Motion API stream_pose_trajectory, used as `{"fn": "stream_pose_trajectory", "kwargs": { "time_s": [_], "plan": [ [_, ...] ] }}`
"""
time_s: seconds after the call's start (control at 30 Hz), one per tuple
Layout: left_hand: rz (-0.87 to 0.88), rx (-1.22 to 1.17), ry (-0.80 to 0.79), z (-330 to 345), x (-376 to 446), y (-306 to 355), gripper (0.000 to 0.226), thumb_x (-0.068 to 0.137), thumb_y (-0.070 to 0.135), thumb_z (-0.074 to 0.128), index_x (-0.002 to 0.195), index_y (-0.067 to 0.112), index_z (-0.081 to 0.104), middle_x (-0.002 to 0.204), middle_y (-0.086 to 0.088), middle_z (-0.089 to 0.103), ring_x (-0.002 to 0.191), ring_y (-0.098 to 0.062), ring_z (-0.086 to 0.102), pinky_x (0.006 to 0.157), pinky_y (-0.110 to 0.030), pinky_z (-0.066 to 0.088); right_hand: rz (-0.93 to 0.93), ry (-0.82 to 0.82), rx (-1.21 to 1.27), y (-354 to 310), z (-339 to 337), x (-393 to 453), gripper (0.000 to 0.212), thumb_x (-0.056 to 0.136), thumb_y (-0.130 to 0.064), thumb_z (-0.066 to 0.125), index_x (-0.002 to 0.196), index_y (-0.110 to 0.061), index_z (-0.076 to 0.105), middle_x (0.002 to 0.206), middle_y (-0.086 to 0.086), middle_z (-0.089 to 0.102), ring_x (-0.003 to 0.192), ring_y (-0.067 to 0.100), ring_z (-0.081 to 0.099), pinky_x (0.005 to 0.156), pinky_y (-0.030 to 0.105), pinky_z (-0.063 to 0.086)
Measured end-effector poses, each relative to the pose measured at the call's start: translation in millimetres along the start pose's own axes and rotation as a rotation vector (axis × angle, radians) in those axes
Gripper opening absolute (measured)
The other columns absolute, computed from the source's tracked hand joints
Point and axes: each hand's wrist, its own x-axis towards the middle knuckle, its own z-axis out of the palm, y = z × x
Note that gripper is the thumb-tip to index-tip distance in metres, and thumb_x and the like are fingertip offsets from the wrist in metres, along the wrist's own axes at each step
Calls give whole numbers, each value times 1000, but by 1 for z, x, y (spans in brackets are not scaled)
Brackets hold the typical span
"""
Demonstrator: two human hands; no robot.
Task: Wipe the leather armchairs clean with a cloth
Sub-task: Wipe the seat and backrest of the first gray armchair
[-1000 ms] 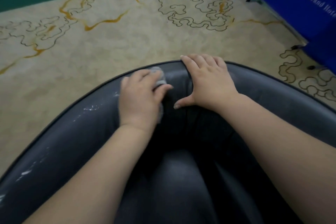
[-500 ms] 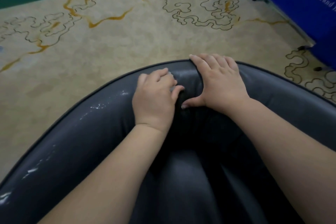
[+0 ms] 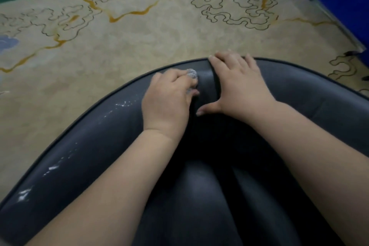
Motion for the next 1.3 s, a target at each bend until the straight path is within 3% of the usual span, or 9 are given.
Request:
{"fn": "stream_pose_trajectory", "kwargs": {
  "time_s": [0.13,0.3,0.4,0.47,0.67,0.77,0.87,1.17,1.3],
  "plan": [
    [-48,76,112,-21,-46,-42,20,79,15,74,99,15,75,107,-1,69,85,-27,59,81,-21,36,-106,4,2,-37,12,11,132,42,-88,51,149,-17,20,156,2,21,145,20,11,117,44,2],
    [-127,34,110,-34,-49,-53,20,76,18,72,95,14,75,104,-2,70,88,-30,63,86,-9,27,-96,33,35,-42,21,14,129,42,-89,48,149,-23,19,157,-2,20,145,18,10,117,41,0],
    [-27,12,86,-19,-13,-24,24,74,18,71,97,14,74,106,-3,70,90,-29,62,85,-20,34,-86,48,65,-41,23,13,125,45,-84,55,149,-23,22,156,-2,23,145,18,13,116,40,0],
    [-49,7,58,-12,-6,-19,24,78,20,69,101,17,73,110,-1,68,92,-29,59,85,-23,36,-85,54,67,-42,24,14,123,45,-82,55,149,-23,24,155,-2,25,145,18,14,116,40,0],
    [-208,69,134,-48,-58,-74,24,79,10,72,103,12,73,107,-5,69,93,-31,62,90,0,20,-70,46,69,-45,24,13,129,40,-91,44,149,-25,20,155,-3,23,145,19,11,117,41,0],
    [-228,33,62,-48,-42,-68,21,82,15,69,103,17,74,110,-1,69,100,-28,60,91,-10,28,-63,51,74,-45,24,12,131,39,-93,43,149,-26,20,155,-4,22,145,18,10,117,41,-1],
    [-128,35,8,-36,-10,-47,24,84,21,66,106,18,72,113,0,67,104,-28,55,86,-21,30,-65,63,72,-45,25,12,130,38,-93,43,148,-26,21,155,-3,23,145,19,12,117,41,0],
    [-306,102,22,-69,-79,-84,22,81,13,70,103,15,74,109,-1,69,99,-28,59,87,2,18,-65,63,86,-46,25,12,129,40,-92,45,148,-27,20,155,-4,22,145,18,10,117,41,-1],
    [-143,56,-17,-55,-50,-65,18,83,17,65,99,15,74,108,-1,69,95,-30,58,83,-18,31,-55,68,84,-46,24,12,129,38,-92,46,148,-28,22,155,-3,23,145,18,12,117,40,-1]
  ]
}}
